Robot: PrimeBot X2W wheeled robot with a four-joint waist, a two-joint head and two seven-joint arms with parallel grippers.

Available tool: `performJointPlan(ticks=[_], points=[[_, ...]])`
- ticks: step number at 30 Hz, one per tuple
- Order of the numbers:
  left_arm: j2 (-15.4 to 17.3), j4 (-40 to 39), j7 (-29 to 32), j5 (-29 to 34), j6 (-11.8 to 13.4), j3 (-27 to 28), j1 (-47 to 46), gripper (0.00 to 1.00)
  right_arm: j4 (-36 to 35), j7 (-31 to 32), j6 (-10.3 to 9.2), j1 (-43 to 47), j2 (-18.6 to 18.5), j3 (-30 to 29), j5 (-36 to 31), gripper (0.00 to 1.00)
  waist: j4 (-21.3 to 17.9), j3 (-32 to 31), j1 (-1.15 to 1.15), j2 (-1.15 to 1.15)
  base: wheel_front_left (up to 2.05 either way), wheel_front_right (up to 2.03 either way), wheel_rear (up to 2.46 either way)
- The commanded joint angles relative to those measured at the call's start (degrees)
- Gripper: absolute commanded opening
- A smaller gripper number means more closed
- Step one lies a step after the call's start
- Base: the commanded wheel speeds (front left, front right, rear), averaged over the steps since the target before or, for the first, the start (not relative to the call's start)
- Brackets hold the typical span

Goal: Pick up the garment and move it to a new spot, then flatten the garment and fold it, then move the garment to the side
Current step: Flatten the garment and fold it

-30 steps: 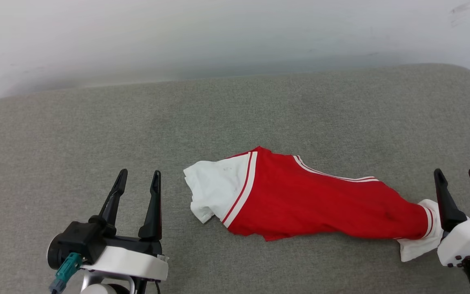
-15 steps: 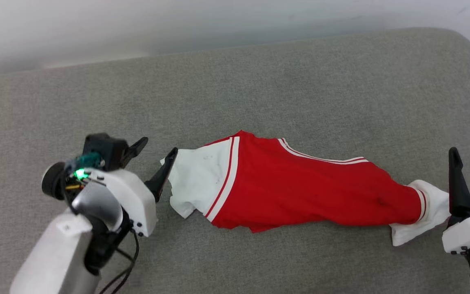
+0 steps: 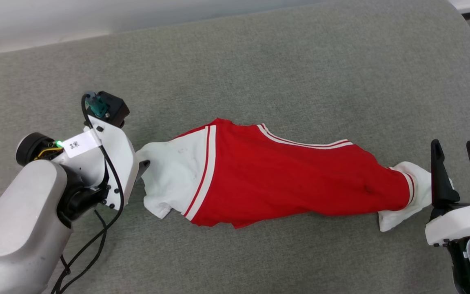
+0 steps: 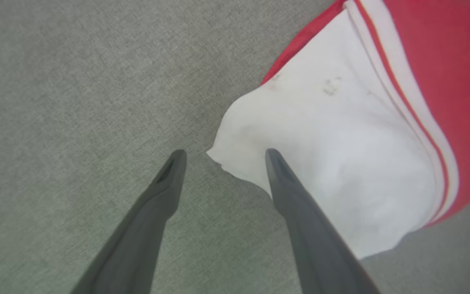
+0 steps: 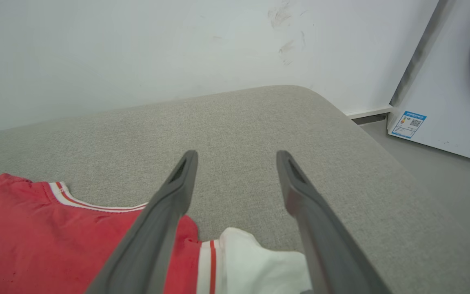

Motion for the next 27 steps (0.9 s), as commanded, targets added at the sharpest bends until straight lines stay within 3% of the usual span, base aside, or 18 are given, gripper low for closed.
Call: performJointPlan(ticks=[1,9,10,11,19,24,27], points=[[0.4,1.2,1.0,-0.48,-0.08,-0.94,-0.99,1.0,0.31,-0.48,-0.02,-0.84,0.31,0.28,-0.12,1.0,-0.93,1.02,0.0,0.0,0.0,0.0,0.0],[0.79,5.77,2.3,-2.16,-0.08,-4.69,-0.87,1.0,1.58,-1.16,-0.02,-1.13,0.42,0.47,-0.35,1.0,-1.59,2.68,0.0,0.0,0.0,0.0,0.0],[0.73,6.55,2.42,-2.73,-0.08,-5.05,-0.39,0.66,1.7,-1.19,-0.02,-1.1,0.42,0.44,-0.47,1.0,-1.52,2.76,0.0,0.0,0.0,0.0,0.0],[0.78,7.31,2.27,-3.24,-0.09,-5.26,0.08,0.0,1.86,-1.18,-0.02,-1.13,0.43,0.46,-0.56,1.0,-1.45,2.8,0.0,0.0,0.0,0.0,0.0],[2.16,8.14,-4.33,-5.34,0.51,-1.76,2.6,0.0,2.26,-0.6,-0.02,-1.09,0.44,0.25,-1.11,1.0,0.22,1.05,0.0,0.0,0.0,0.0,0.0],[3.19,4.71,-8.62,-6.37,2.12,0.73,6.42,0.0,2.4,-0.08,-0.02,0.16,0.43,0.11,-1.29,1.0,1.87,-0.75,0.0,0.0,0.0,0.0,0.0],[3.59,0.49,-11.24,-7.34,4.33,2.64,10.61,0.0,2.34,0.53,-0.02,0.85,0.43,-0.09,-1.49,1.0,3.53,-2.35,0.0,0.0,0.0,0.0,0.0]])
